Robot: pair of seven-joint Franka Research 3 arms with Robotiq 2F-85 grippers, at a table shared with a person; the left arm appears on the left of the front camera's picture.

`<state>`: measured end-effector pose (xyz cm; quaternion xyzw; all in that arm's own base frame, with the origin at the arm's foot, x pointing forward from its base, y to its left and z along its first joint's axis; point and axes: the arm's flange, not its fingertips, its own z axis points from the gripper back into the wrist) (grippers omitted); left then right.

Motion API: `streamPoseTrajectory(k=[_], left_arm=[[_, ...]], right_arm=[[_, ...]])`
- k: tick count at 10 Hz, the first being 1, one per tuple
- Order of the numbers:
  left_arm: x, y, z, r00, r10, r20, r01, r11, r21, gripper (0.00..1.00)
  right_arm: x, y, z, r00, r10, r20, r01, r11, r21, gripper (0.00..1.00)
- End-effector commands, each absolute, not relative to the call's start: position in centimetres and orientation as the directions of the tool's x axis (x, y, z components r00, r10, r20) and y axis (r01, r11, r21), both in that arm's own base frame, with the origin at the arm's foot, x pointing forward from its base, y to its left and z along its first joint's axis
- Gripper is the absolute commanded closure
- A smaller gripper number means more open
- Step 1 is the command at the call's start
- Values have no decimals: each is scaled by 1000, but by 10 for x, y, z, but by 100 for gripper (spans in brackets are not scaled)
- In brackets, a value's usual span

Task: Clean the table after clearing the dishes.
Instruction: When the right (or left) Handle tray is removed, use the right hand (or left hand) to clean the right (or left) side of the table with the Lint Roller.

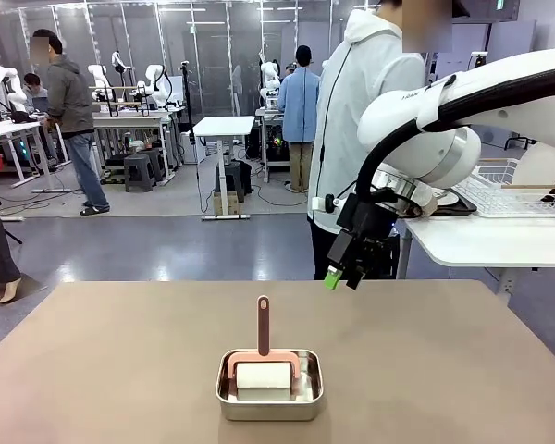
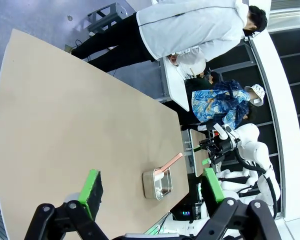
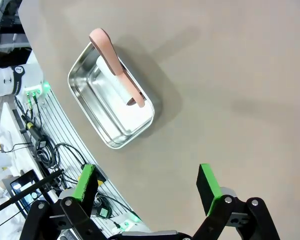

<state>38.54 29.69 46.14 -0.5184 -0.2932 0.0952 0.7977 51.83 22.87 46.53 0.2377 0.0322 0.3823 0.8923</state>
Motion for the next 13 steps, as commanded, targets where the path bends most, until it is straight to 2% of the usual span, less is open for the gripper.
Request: streamPoseTrajectory(k=[1, 5, 8, 13], left_arm=[[383, 300, 462, 814, 441, 379, 168, 446, -879, 0], [383, 300, 462, 814, 441, 379, 168, 446, -879, 0], [383, 300, 462, 814, 441, 379, 168, 446, -879, 0], [383, 300, 462, 814, 441, 379, 168, 446, -879, 0]], right_arm=[[518, 226, 466, 702, 701, 125, -670, 591, 450, 0], [519, 227, 465, 708, 695, 124, -665, 597, 449, 0], [517, 265, 464, 567, 797, 207, -802, 478, 358, 0], [551, 344, 442, 356, 924, 139, -902, 302, 307, 0]])
